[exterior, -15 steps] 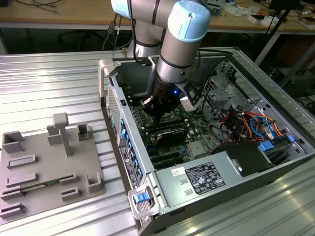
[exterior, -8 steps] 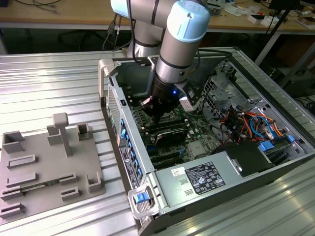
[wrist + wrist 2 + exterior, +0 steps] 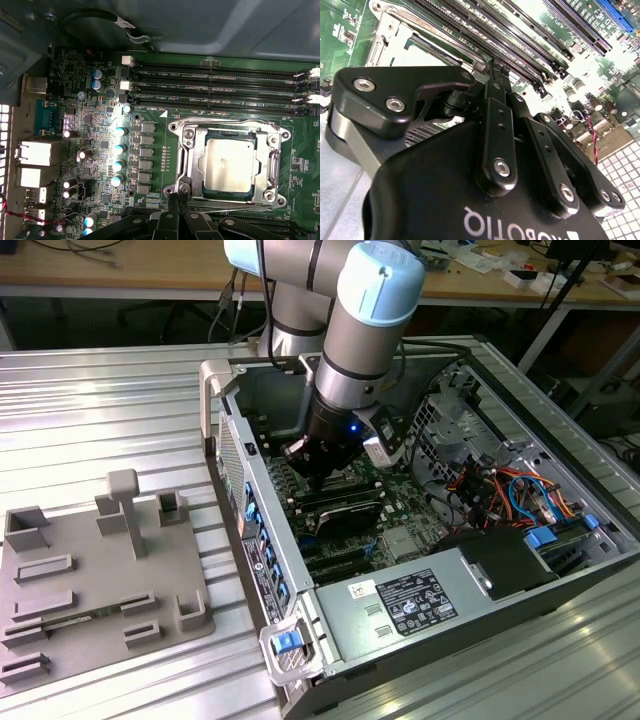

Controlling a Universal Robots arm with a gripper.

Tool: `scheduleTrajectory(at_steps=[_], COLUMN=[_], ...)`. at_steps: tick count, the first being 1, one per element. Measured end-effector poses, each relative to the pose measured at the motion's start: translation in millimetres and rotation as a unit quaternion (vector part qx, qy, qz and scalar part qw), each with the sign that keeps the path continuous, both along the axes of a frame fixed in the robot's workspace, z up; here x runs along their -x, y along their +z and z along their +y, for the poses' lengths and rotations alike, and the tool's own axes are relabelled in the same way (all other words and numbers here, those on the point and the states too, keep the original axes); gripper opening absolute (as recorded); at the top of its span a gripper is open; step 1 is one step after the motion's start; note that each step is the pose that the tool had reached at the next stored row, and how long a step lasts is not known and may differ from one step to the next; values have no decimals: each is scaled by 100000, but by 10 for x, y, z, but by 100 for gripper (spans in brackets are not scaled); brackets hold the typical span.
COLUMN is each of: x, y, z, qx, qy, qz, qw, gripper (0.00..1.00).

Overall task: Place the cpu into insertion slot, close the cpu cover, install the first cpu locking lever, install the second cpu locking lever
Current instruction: 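Install the second cpu locking lever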

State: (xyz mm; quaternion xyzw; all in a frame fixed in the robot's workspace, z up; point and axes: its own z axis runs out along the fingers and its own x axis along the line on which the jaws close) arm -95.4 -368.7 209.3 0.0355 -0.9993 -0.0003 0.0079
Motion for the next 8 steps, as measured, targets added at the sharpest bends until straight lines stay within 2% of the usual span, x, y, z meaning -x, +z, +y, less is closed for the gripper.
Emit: scheduleTrajectory(at_steps=[8], x=[0], y=[-1], z=[0], qx=[-1], qy=[2], qz=[-3], qw=[100000], gripper=[11])
